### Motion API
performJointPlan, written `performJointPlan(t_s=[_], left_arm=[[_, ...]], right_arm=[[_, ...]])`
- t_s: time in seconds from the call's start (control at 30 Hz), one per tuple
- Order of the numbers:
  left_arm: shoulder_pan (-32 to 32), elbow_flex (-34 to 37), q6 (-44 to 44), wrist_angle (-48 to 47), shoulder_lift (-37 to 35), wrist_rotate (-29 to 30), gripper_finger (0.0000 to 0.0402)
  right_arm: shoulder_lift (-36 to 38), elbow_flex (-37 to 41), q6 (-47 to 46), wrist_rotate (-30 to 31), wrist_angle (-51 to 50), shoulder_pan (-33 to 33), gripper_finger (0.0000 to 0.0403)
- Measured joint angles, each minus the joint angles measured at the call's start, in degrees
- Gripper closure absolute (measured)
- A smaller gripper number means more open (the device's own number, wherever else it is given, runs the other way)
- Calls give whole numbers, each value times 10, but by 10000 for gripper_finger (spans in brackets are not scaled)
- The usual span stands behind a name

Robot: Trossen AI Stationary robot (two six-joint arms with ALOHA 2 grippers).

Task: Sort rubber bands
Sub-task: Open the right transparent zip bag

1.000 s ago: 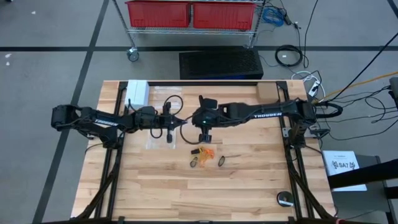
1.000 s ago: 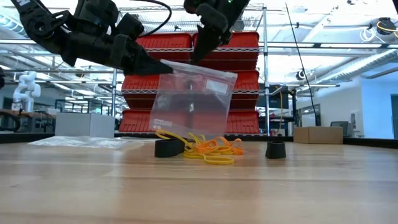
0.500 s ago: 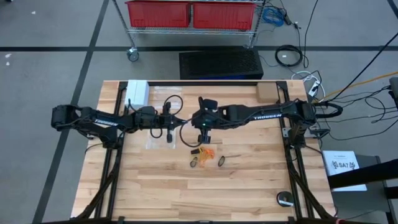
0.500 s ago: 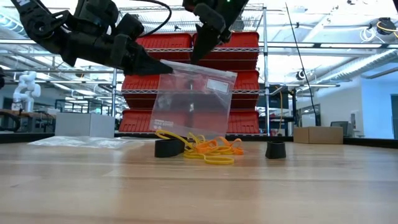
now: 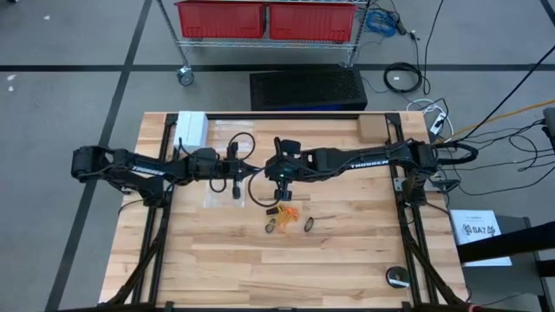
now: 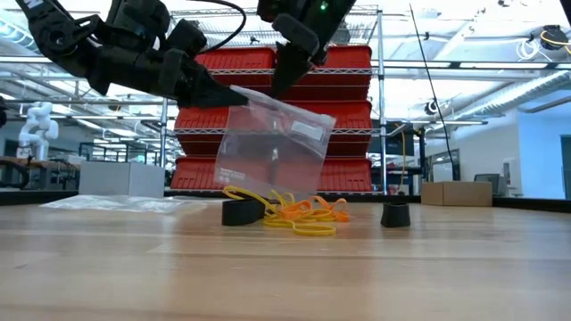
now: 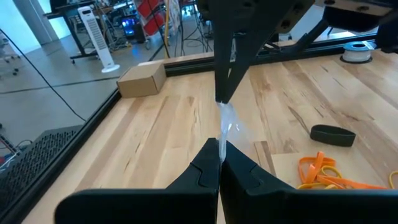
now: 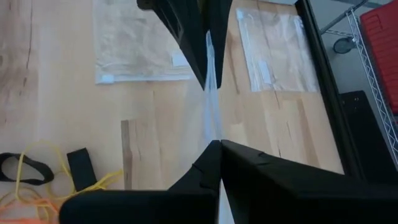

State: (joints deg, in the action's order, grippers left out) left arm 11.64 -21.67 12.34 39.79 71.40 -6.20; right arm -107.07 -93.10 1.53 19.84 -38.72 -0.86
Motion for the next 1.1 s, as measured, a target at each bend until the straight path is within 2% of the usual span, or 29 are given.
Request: performJointPlan(t_s=[0.23, 0.4, 0.6, 0.8, 1.1], left_arm=[[0, 0, 0, -2, 0, 2, 400], [0, 0, -2, -2, 0, 3, 400], [0, 0, -11, -2, 0, 4, 400], [0, 0, -14, -2, 0, 3, 400], [0, 0, -16, -2, 0, 4, 400]], right_arm=[[-2, 0, -14, -37, -4, -1, 403], [-2, 0, -24, -37, -4, -3, 403], [-2, 0, -18, 6, 8, 6, 403], [-6, 0, -23, -48, -4, 13, 403], [-7, 0, -27, -66, -6, 4, 403]])
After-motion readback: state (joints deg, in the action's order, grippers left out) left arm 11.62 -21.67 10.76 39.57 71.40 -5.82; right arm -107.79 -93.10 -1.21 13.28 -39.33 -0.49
